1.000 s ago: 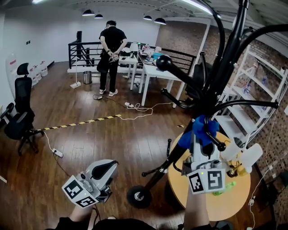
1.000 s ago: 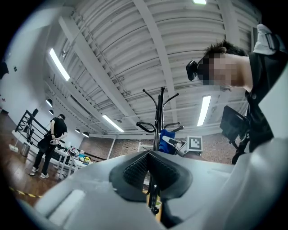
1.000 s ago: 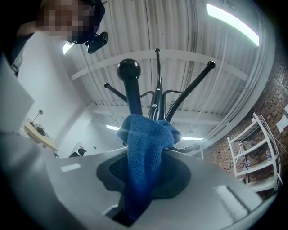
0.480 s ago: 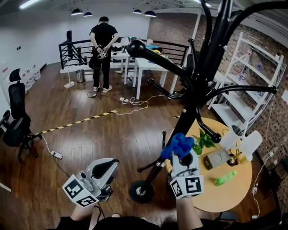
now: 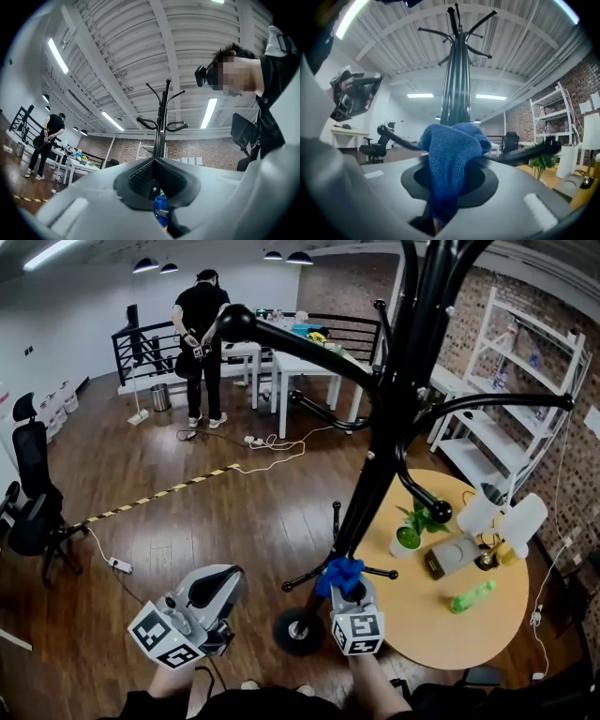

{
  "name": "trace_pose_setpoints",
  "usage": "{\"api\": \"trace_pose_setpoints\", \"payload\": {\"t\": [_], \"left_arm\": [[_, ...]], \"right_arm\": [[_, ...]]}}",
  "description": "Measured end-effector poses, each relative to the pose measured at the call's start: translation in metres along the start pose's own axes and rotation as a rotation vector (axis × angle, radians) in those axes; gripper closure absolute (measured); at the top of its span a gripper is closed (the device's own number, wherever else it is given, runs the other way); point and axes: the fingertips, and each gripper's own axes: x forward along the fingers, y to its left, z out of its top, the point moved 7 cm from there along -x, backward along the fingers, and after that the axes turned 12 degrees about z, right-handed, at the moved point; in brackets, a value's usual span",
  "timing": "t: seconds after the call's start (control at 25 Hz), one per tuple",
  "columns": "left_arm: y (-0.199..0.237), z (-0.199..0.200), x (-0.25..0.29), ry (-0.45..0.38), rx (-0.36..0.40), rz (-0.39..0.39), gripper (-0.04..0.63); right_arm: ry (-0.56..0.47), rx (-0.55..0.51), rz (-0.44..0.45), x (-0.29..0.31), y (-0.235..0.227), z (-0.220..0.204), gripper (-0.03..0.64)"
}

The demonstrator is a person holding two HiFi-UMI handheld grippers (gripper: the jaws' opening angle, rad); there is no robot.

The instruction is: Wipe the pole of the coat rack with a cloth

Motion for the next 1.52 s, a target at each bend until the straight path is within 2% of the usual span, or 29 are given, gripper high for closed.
{"api": "trace_pose_setpoints", "payload": {"t": [0.16,0.32,0.4,0.64,0.84,1.04,1.16,1.32,1.52], "left_arm": [[0.0,-0.001,0.001,0.003,0.006,-0.004,0.592],[0.0,-0.001,0.0,0.007,0.007,-0.001,0.592],[-0.001,0.0,-0.001,0.004,0.011,-0.005,0.592],[0.007,0.0,-0.006,-0.01,0.013,0.01,0.592],[0.015,0.001,-0.012,-0.028,0.003,0.015,0.592],[0.025,0.002,-0.015,-0.059,-0.018,0.024,0.592],[0.033,0.005,-0.021,-0.064,-0.025,0.029,0.592],[0.039,0.002,-0.026,-0.078,-0.03,0.028,0.592],[0.043,0.003,-0.023,-0.065,-0.033,0.007,0.592]], "right_arm": [[0.026,-0.045,0.023,0.002,0.003,-0.024,0.529],[0.064,0.012,0.001,0.002,0.003,-0.017,0.529],[0.027,0.042,-0.015,0.0,0.001,-0.004,0.529],[-0.183,0.003,-0.059,-0.01,-0.005,0.08,0.532],[-0.361,-0.085,-0.059,-0.016,-0.008,0.166,0.531],[-0.497,-0.181,-0.068,-0.021,-0.011,0.249,0.531],[-0.532,-0.211,-0.074,-0.023,-0.007,0.283,0.531],[-0.504,-0.215,-0.087,-0.025,-0.005,0.274,0.532],[-0.431,-0.172,-0.098,-0.019,-0.001,0.212,0.532]]}}
